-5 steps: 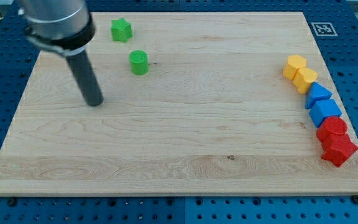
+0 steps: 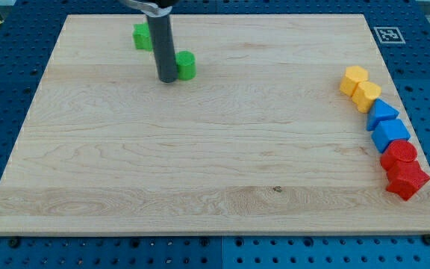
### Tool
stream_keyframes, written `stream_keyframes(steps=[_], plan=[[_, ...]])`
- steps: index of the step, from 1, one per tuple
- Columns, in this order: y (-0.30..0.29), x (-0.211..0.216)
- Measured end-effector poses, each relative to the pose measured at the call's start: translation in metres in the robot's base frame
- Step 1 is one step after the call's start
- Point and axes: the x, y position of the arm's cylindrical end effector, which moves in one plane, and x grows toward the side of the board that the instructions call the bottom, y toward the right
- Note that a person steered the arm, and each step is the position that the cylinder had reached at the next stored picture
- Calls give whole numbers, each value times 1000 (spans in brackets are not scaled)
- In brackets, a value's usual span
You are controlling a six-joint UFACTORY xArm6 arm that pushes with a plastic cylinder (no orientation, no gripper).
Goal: Move the green circle on top of the hexagon
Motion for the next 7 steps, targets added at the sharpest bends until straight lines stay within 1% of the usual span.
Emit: stream_keyframes(steps=[4,5,6,7], plan=[[11,-3],[4,-5],[8,-25],[39,-27]])
